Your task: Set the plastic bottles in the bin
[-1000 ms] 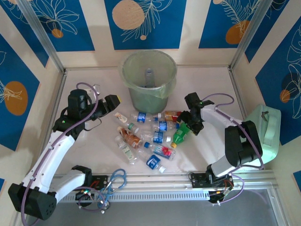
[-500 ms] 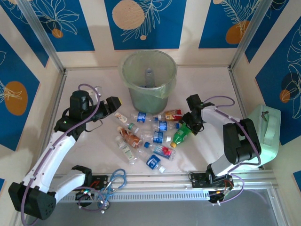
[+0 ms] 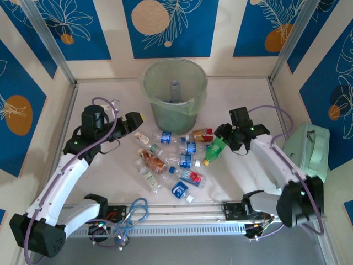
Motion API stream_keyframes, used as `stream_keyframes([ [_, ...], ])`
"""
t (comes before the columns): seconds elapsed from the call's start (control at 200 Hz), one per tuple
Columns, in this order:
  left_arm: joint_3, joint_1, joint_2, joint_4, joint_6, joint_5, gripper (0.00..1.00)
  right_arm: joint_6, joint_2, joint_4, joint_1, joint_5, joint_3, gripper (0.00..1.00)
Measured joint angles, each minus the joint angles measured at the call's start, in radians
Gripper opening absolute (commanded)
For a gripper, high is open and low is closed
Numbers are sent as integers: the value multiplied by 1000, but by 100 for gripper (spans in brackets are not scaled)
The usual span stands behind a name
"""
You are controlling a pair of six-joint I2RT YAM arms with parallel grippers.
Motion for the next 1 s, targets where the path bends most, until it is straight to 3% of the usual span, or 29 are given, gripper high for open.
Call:
stream_keyframes([
  [0.175,1,-20,18,99,-34,69,87,-27,-143,4,3,-40,109,57],
  [0.29,1,-75,32,185,-58,111,83,-28,-159,42,17,-95,182,57],
  [0.605,1,-224,93,433,-152,204,82,15,-24,223,146,-213,398,56],
  [1.0,1,-272,133,700,-271,285,71,85,86,393,214,-289,459,57],
])
